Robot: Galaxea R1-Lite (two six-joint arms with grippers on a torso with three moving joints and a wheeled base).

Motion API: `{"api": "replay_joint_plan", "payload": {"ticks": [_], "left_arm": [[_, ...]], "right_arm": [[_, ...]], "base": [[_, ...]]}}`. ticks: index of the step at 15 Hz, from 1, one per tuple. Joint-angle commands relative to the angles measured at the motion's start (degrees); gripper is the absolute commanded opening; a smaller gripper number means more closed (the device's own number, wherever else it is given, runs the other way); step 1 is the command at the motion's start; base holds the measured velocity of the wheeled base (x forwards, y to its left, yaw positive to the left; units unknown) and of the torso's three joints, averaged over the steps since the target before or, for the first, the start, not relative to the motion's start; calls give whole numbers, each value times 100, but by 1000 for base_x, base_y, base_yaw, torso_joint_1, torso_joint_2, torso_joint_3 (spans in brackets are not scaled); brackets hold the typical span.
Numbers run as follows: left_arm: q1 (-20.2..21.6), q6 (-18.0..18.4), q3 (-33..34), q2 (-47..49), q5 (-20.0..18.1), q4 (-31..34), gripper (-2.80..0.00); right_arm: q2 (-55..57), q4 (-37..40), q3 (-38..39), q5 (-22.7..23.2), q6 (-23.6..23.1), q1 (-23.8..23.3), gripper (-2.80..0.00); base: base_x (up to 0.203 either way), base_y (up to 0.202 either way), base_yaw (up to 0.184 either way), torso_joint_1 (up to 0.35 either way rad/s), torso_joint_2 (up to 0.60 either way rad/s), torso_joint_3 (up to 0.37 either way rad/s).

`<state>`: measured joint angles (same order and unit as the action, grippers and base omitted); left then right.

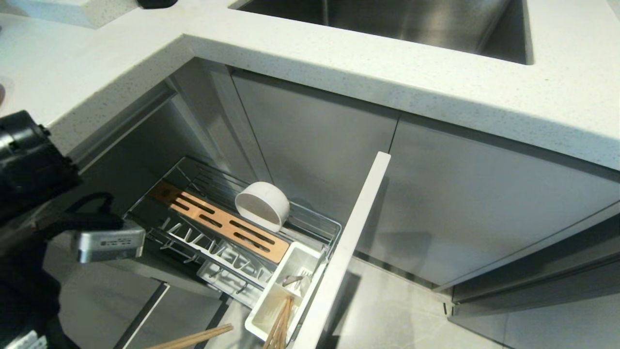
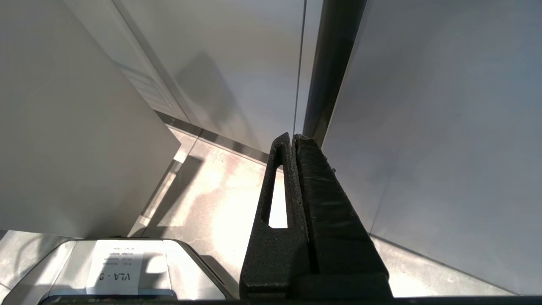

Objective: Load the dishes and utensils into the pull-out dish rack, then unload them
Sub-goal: Pick up the chopsticks and place it in the cupboard

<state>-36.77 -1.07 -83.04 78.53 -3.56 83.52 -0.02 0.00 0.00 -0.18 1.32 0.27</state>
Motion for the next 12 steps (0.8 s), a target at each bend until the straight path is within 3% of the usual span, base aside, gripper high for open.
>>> {"api": "replay_joint_plan", "payload": {"ticks": [1,7,12], "left_arm": [[3,-6,233,131,-25,-268,-280],[2,-14,735,496,-223,-1094,-280],[3,-50,754,927,-224,-1408,-280]], "right_arm": [[2,-2,9,1,0,0,-280],[2,-2,9,1,0,1,-280],[2,-4,9,1,0,0,-280]], "base": [[0,0,0,0,0,0],[0,0,0,0,0,0],[0,0,0,0,0,0]]}}
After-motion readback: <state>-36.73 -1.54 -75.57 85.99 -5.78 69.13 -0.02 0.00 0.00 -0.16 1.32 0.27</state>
